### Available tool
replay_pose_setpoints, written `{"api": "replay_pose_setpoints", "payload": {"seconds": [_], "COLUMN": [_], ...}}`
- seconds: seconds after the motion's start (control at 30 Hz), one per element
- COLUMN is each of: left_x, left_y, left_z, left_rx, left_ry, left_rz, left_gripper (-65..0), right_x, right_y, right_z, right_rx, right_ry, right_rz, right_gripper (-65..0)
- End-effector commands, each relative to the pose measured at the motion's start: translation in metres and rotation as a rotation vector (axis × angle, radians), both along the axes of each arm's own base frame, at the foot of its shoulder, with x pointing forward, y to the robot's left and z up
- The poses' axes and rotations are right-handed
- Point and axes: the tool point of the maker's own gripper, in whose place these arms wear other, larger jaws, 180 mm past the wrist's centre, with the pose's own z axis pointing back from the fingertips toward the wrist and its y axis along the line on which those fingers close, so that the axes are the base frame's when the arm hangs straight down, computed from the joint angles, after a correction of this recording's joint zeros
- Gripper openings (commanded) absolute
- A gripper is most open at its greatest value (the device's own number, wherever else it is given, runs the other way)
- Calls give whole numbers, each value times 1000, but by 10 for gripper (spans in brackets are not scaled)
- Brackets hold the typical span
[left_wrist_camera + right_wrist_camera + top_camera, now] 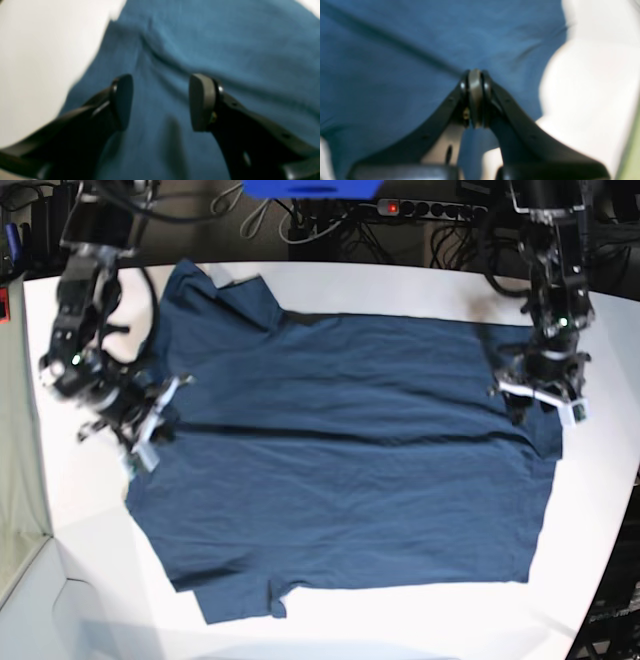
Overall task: Layout the t-shirt on the table in an organized manner, then fold the t-shirt properly
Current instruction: 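Pinch the shirt fabric with both grippers and drag it toward the collar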
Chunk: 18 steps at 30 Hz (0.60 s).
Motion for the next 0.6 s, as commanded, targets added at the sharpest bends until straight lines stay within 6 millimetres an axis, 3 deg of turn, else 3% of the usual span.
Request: {"api": "replay_pose_setpoints", "payload": {"seconds": [0.0,0.13,0.27,0.47,0.57], "left_x": [2,-18,-32,-23,-13], "left_y": [7,17,46,70,71], "left_z": [7,-20,-34,-32,-26], "left_rx": [17,26,24,36,39], "left_ry": [-26,55,96,94,79], "left_rz": [8,27,111,157,151], "left_gripper": [-304,-304,-304,-304,-304], "right_x": [3,-20,-37,-57,-68], "right_y": [1,13,15,19,24], "right_z": [12,-8,-22,-36,-44], "right_rx": [1,32,37,46,63], "right_ry": [-45,14,60,115,140], "right_rz": [12,12,11,8,6], "right_gripper": [-649,-649,-649,-649,-649]}}
